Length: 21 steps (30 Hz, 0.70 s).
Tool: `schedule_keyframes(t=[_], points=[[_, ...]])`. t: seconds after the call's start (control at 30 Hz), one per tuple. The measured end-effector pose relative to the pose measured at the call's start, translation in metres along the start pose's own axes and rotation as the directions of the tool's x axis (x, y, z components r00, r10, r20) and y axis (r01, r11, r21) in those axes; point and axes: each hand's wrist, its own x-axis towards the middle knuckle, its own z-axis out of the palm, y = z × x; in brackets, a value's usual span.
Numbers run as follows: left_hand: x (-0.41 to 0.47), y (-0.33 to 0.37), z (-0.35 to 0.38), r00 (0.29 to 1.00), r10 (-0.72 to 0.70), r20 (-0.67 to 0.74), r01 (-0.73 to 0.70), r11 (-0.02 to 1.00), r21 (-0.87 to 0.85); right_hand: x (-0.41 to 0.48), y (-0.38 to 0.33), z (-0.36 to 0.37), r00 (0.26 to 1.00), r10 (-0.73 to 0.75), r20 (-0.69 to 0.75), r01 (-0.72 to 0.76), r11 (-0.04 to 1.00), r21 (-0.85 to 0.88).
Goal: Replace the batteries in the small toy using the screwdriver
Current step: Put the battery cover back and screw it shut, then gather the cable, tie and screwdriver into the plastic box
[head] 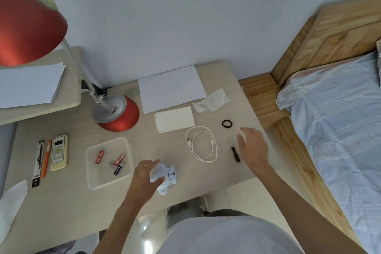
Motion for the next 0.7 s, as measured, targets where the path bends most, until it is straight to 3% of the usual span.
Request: schedule_keyframes(t=[0.07, 0.17, 0.3, 0.5, 0.7], points=[[0.005, 0.022, -0.008, 0.991, 0.128, -0.039, -0.118, 0.972, 0.203, 0.005, -0.004, -0.009, 0.992, -0.116, -0.054, 0.111, 0.990, -0.084], [0.022, 0.063, -0.008, 0.939, 0.337, -0.060, -0.275, 0.847, 0.454, 0.017, -0.006, -0.009, 0.978, -0.195, -0.075, 0.184, 0.974, -0.133], [0.057, 0.109, 0.010, 0.857, 0.515, 0.022, -0.428, 0.688, 0.586, 0.033, -0.008, 0.002, 0.984, -0.178, -0.033, 0.171, 0.974, -0.146], [0.102, 0.132, 0.039, 0.856, 0.489, 0.168, -0.454, 0.554, 0.698, 0.059, -0.005, 0.025, 0.987, -0.150, 0.065, 0.159, 0.975, -0.155], [0.125, 0.128, 0.058, 0.889, 0.368, 0.273, -0.443, 0.541, 0.715, 0.073, 0.004, 0.046, 0.976, -0.128, 0.175, 0.157, 0.974, -0.164]])
